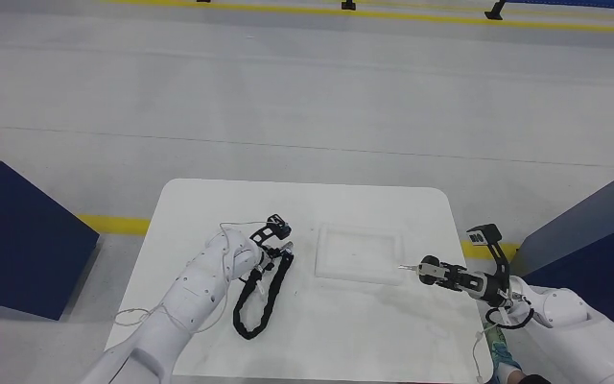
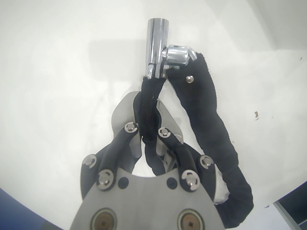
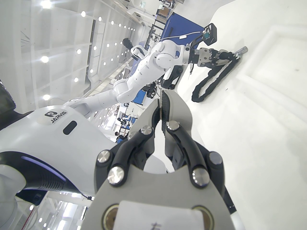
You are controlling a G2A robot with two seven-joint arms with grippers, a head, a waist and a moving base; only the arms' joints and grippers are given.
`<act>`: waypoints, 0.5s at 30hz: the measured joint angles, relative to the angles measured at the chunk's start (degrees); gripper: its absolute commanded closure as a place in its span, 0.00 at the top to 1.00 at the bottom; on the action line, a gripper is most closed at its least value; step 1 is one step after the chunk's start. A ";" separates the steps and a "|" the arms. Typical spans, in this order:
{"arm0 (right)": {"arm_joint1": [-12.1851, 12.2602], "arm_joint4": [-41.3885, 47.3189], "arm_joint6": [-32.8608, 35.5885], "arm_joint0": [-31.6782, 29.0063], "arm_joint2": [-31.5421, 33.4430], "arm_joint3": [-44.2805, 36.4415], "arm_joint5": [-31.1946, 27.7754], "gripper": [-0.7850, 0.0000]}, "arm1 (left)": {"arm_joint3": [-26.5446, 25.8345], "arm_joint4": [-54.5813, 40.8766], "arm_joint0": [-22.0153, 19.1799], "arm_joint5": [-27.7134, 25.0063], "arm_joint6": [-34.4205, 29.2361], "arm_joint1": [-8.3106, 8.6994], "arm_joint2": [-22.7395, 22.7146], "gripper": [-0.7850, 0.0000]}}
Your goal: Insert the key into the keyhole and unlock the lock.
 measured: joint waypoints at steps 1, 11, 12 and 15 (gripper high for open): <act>0.00 0.00 0.00 0.00 0.00 0.00 0.00 0.00 | 0.09 0.16 -0.07 -0.05 0.28 -0.03 0.01 0.00; 0.00 0.00 0.00 0.00 0.00 0.00 0.00 0.00 | -2.86 4.94 0.32 1.32 3.75 0.82 -0.77 0.00; 0.00 0.00 0.00 0.00 0.00 0.00 0.00 0.00 | -3.57 5.67 0.53 1.68 3.94 1.00 -0.91 0.00; 0.00 0.00 0.00 0.00 0.00 0.00 0.00 0.00 | -6.56 7.92 1.56 2.66 4.08 1.68 -1.57 0.00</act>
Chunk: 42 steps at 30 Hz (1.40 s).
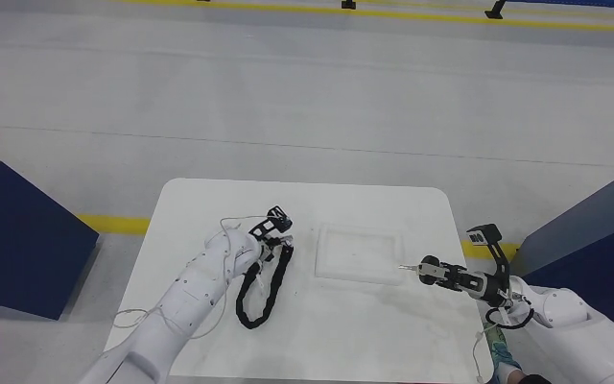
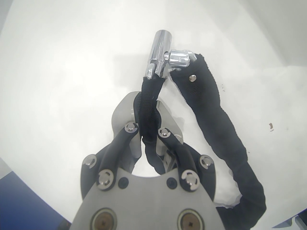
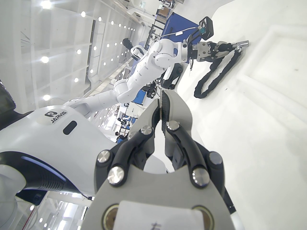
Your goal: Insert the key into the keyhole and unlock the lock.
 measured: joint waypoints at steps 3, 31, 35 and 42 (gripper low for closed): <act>0.00 0.00 0.00 0.00 0.00 0.00 0.00 0.00 | -3.76 2.18 1.44 1.02 -0.11 0.83 -1.05 0.00; 0.00 0.00 0.00 0.00 0.00 0.00 0.00 0.00 | -45.96 43.54 27.09 16.82 13.69 7.32 -6.51 0.00; 0.00 0.00 0.00 0.00 0.00 0.00 0.00 0.00 | -51.85 42.58 31.05 13.34 19.87 8.40 -9.74 0.00; 0.00 0.00 0.00 0.00 0.00 0.00 0.00 0.00 | -59.81 39.12 37.48 4.64 30.07 10.28 -15.75 0.00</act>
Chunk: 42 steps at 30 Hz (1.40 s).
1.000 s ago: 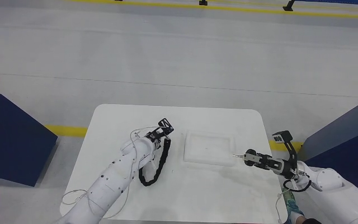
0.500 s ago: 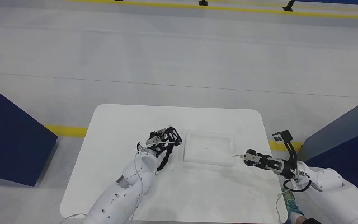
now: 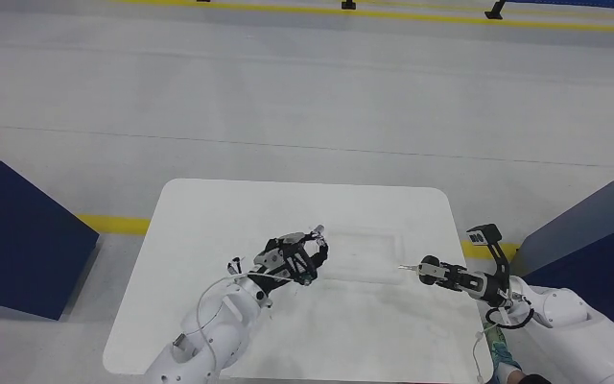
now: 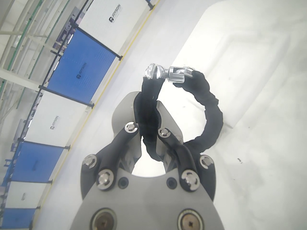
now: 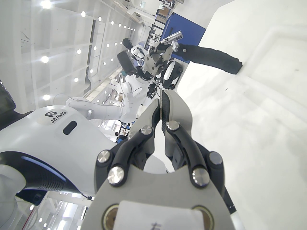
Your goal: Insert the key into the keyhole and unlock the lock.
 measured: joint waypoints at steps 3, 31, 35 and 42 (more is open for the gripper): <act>0.00 0.00 0.00 0.00 0.00 0.00 0.00 0.00 | -2.91 -1.64 2.40 -4.00 3.76 0.72 -2.41 0.00; 0.00 0.00 0.00 0.00 0.00 0.00 0.00 0.00 | -5.15 -4.18 5.19 -9.02 5.71 1.51 -5.40 0.00; 0.00 0.00 0.00 0.00 0.00 0.00 0.00 0.00 | -5.64 -4.55 5.52 -8.60 6.61 1.47 -5.02 0.00; 0.00 0.00 0.00 0.00 0.00 0.00 0.00 0.00 | -8.12 -2.62 6.96 -4.03 16.46 1.51 -3.16 0.00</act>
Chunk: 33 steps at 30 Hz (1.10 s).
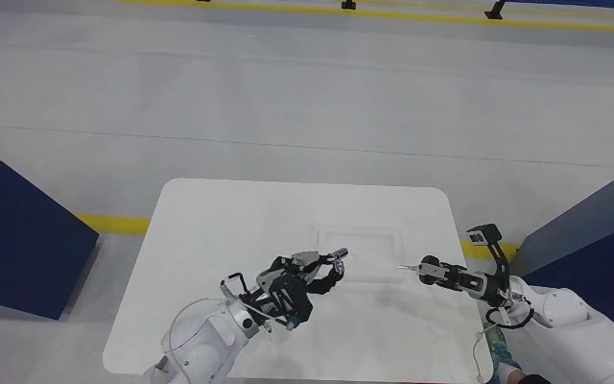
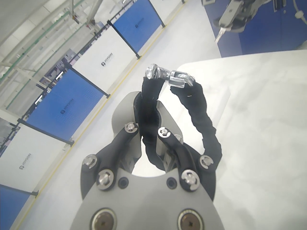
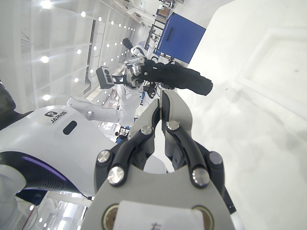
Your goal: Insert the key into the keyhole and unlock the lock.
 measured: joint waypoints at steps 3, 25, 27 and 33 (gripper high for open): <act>0.00 0.00 0.00 0.00 0.00 0.00 0.00 0.00 | -0.88 1.70 0.54 1.85 4.24 0.02 1.34 0.00; 0.00 0.00 0.00 0.00 0.00 0.00 0.00 0.00 | 9.89 22.76 -2.70 12.98 26.67 0.60 9.34 0.00; 0.00 0.00 0.00 0.00 0.00 0.00 0.00 0.00 | 11.14 23.35 -3.15 14.29 27.87 0.54 9.84 0.00; 0.00 0.00 0.00 0.00 0.00 0.00 0.00 0.00 | 14.10 25.31 -5.05 18.13 32.06 0.38 11.11 0.00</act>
